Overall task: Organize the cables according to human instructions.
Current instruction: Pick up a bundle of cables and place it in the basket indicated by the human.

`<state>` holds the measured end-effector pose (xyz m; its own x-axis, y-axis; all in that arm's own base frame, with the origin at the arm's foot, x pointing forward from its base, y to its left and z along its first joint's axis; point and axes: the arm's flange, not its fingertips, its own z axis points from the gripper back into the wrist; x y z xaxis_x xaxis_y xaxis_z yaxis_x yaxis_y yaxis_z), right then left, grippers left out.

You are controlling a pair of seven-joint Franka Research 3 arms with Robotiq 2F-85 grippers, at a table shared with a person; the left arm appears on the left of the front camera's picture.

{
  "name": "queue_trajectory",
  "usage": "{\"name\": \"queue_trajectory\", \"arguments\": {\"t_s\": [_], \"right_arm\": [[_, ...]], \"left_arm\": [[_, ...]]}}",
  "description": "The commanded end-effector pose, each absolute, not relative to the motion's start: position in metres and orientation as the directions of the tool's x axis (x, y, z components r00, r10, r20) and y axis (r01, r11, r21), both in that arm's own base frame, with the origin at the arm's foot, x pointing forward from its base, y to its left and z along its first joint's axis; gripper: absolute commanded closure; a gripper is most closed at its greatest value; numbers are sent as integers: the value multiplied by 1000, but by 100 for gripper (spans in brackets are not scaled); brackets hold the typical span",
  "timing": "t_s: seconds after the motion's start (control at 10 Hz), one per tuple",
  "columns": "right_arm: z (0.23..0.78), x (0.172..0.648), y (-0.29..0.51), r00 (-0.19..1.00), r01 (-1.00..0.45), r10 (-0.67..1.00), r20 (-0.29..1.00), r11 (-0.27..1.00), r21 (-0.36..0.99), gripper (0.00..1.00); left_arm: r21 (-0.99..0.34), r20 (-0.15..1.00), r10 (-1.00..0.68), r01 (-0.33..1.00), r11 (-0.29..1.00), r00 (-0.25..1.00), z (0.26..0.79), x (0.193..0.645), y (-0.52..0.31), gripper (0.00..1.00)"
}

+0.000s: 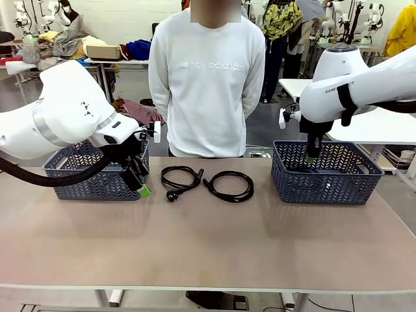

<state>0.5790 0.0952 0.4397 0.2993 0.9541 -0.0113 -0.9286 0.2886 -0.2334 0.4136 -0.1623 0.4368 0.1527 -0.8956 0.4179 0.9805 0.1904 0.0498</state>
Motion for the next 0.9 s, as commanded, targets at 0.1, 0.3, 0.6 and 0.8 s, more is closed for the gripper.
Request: {"name": "queue_trajectory", "arguments": {"t_s": [0.1, 0.3, 0.6, 0.8], "right_arm": [[451, 583, 92, 310, -933, 951, -5, 303, -193, 8], [451, 584, 91, 313, -934, 950, -4, 307, -184, 0], [451, 585, 91, 313, -936, 950, -14, 306, -177, 0], [451, 585, 93, 365, -916, 931, 3, 359, -179, 0]], "left_arm": [[50, 428, -889, 978, 204, 164, 437, 413, -161, 0], [50, 428, -889, 978, 204, 164, 437, 413, -161, 0], [50, 428, -889, 978, 204, 164, 437, 413, -161, 0], [50, 428, -889, 978, 204, 164, 437, 413, -161, 0]]}}
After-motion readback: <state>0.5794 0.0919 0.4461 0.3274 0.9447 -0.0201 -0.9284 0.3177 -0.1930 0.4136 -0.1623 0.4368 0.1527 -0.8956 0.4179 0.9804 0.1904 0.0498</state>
